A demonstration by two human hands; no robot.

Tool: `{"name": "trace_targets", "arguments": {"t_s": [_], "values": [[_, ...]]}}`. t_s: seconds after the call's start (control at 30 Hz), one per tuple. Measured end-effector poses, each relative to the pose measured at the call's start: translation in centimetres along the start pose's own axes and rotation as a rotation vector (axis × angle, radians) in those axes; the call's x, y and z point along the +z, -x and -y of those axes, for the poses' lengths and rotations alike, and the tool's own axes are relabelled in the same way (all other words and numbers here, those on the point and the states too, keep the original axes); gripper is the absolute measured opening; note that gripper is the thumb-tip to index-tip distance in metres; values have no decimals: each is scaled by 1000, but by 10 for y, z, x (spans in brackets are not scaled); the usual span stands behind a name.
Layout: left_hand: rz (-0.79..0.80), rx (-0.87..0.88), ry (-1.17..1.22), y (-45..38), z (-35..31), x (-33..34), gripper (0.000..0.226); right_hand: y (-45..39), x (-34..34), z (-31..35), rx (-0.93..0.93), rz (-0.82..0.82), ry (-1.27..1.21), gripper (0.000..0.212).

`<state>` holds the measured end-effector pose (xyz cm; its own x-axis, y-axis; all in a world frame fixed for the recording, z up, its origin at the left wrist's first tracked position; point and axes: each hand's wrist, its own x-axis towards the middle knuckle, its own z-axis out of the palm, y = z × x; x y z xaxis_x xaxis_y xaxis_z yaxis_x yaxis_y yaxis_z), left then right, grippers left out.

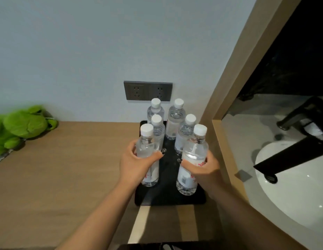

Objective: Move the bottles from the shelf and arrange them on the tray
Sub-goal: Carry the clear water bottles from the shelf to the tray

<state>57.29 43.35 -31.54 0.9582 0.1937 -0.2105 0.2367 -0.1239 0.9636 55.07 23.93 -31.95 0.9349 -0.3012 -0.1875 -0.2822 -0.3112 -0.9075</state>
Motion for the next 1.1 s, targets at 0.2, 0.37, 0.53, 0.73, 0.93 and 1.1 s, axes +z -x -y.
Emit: {"name": "trace_targets", "arguments": {"t_s": [0.2,0.37,0.53,0.73,0.93,1.1], "values": [[31,1,59,-17,20,0,63,-18,28,-10,7,-160,50,56],[100,-15,41,-28,31,3,61,-26,43,-10,0,-179,64,62],[158,27,-58,-37,40,11,67,-32,49,-17,-38,-195,130,64],[148,185,-181,-42,48,23,66,-37,43,-33,-22,-179,54,68],[259,159,-109,-43,48,34,72,-34,41,-40,-48,-178,47,55],[279,143,-41,-41,47,36,72,-32,44,-44,11,-126,-51,73]]}}
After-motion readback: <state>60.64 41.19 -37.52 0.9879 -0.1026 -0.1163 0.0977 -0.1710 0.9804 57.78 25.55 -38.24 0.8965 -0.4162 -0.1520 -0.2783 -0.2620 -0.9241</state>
